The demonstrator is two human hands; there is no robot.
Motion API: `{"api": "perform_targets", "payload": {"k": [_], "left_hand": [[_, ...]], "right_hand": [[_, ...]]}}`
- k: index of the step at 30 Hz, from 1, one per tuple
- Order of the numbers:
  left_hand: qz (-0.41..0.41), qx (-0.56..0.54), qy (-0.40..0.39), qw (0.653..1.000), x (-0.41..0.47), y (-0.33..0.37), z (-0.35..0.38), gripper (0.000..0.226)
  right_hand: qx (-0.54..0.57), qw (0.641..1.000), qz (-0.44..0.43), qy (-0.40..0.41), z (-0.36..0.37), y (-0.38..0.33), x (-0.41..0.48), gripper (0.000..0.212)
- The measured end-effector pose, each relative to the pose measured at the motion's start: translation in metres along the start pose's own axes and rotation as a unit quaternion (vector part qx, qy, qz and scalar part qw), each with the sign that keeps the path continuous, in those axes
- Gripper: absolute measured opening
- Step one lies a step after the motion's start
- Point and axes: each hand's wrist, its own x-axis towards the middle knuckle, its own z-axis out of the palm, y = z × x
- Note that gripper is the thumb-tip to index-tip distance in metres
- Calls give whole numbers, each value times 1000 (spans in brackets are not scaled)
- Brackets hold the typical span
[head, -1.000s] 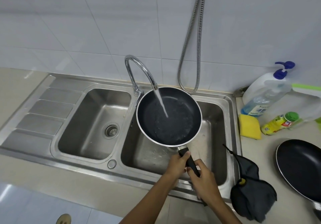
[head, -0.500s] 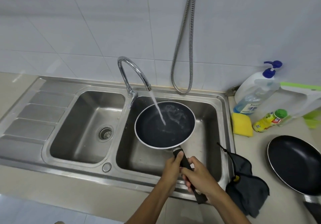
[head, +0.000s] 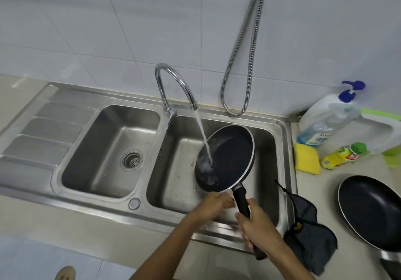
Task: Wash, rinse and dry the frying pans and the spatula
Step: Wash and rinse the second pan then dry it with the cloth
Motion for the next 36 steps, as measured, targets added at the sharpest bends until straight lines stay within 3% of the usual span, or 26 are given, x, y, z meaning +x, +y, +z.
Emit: {"api": "perform_targets", "payload": {"k": [3, 7, 9, 11, 16, 18, 21, 24, 27, 31, 34, 36], "left_hand": [[-21, 83, 83, 993, 6, 4, -57, 17], [-54, 171, 256, 950, 22, 17, -128, 30], [-28, 160, 341, 926, 34, 36, -154, 24], [-5, 90, 368, 926, 38, 65, -170, 28], [4, -37, 364, 930, 52, 106, -198, 30], [35, -243, 375, 894, 63, 104, -201, 28], [48, -333, 403, 851, 63, 110, -197, 14], [128, -290, 396, 862, 59, 134, -195, 30], [195, -247, 332, 889, 55, 168, -197, 31], [168, -197, 308, 915, 63, 185, -206, 33], [172, -169, 281, 929, 58, 173, -204, 10], [156, -162, 275, 935, 54, 148, -192, 29]], "right_hand": [[-70, 997, -15, 26, 0, 3, -1, 19], [-112, 992, -30, 47, 4, -4, -6, 29], [-126, 989, -40, 60, 4, -8, -9, 38], [-146, 985, -53, 71, 4, -11, -11, 48], [-209, 971, -60, 100, -1, -16, -15, 65], [-227, 966, -59, 112, -4, -17, -16, 70], [-244, 959, -65, 130, -8, -25, -20, 72], [-242, 956, -83, 142, -11, -29, -20, 73], [-235, 957, -90, 147, -13, -29, -18, 68], [-245, 951, -105, 160, -16, -31, -16, 67], [-254, 947, -111, 163, -17, -28, -14, 69], [-249, 948, -114, 165, -18, -26, -15, 69]]}}
